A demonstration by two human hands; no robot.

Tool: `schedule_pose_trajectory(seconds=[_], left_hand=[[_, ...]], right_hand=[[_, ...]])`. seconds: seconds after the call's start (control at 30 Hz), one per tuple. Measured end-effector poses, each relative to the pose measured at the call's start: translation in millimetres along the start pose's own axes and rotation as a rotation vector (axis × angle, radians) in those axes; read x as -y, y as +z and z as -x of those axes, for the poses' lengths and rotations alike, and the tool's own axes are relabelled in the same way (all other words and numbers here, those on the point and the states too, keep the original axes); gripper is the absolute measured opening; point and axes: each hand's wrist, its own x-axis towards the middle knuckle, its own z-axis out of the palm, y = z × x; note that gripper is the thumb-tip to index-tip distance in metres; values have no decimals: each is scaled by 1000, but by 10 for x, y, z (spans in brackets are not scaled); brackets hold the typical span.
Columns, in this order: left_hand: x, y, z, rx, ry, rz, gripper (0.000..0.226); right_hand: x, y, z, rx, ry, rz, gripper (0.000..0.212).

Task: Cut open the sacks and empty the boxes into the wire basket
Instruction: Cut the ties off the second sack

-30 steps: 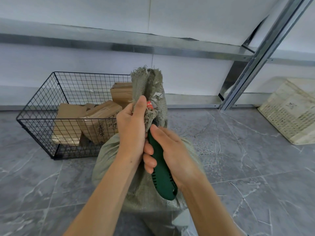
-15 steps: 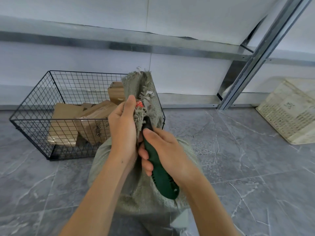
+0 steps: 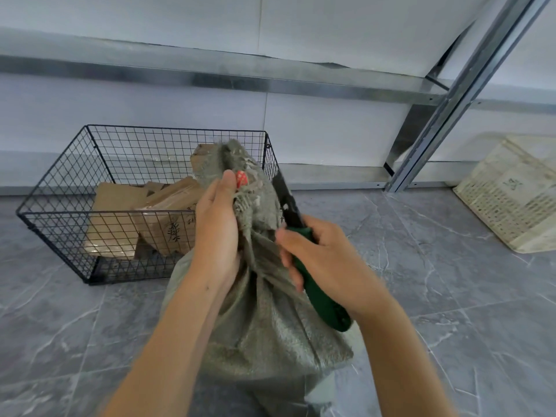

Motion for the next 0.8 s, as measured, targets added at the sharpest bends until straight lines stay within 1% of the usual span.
schedule_pose_trajectory(seconds=[0.07,0.13,0.2,0.23,0.33,0.4,0.47,0.53,0.67,0.7,0.77,0.8], left_hand=[[46,24,32,66,-11,-37,29],[96,42,81,150,-31,-54,36],[149,49,134,217,-58,-84,43],[178,52,162,233,-71,-91,44],[229,51,239,263,-118,-73,45],[230,45,254,251,-151,-22,44],[211,43,246,211,-195,75,37],[227,34,210,158,-257,128,34],[358,41,140,73,-406,142,43],[381,47,136,89,-454,151,39],[383,73,158,193,-579,183,27],[351,89,184,246,-626,202,26]], right_hand=[[-18,40,-50,-129,-2,-98,23],[-56,70,-102,-241,39,-210,24],[-89,86,-153,-307,95,-313,26],[-106,88,-173,-316,124,-353,26],[-161,77,-210,-273,176,-467,24],[-211,67,-220,-254,182,-491,21],[-238,60,-221,-245,182,-528,17],[-238,59,-218,-222,177,-620,15],[-219,30,-198,-190,163,-771,22],[-207,15,-192,-182,159,-808,23],[-190,-10,-187,-173,136,-884,20],[-185,-22,-183,-178,127,-914,17]])
